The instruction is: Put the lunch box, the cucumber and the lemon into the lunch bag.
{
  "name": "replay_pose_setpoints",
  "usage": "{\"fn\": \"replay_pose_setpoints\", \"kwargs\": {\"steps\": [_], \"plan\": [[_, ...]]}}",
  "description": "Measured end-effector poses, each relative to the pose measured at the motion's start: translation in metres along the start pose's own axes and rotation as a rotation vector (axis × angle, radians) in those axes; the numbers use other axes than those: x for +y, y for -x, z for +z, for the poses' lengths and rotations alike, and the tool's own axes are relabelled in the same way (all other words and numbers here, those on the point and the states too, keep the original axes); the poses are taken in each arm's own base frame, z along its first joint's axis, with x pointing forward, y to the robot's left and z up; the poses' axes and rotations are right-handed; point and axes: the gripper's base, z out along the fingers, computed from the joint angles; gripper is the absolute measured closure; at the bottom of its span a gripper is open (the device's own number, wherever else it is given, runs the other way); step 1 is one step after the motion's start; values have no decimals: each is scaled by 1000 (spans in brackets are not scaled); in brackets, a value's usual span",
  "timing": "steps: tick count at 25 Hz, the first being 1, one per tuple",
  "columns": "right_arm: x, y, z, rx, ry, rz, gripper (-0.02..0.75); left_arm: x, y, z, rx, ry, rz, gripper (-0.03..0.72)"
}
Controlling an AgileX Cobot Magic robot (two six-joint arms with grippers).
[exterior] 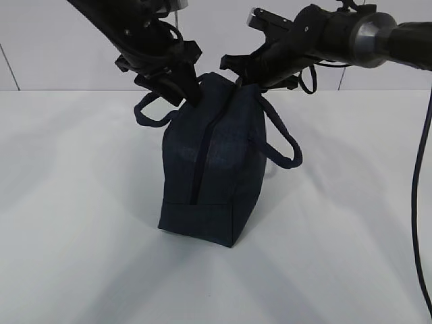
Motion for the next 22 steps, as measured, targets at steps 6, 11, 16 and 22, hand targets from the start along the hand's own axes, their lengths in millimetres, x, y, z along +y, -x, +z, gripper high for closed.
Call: {"fn": "replay_pose_setpoints", "kwargs": {"steps": [6, 11, 16, 22], "plan": [[0, 0, 0, 0, 2, -9, 738, 11, 6, 25, -48, -40, -61, 335], [0, 0, 0, 0, 2, -16, 738, 15, 8, 38, -73, -60, -94, 402], [0, 0, 0, -1, 2, -35, 738, 15, 9, 39, -75, -64, -65, 675], [-6, -6, 11, 6, -9, -34, 738, 15, 8, 39, -68, -65, -56, 697]]}}
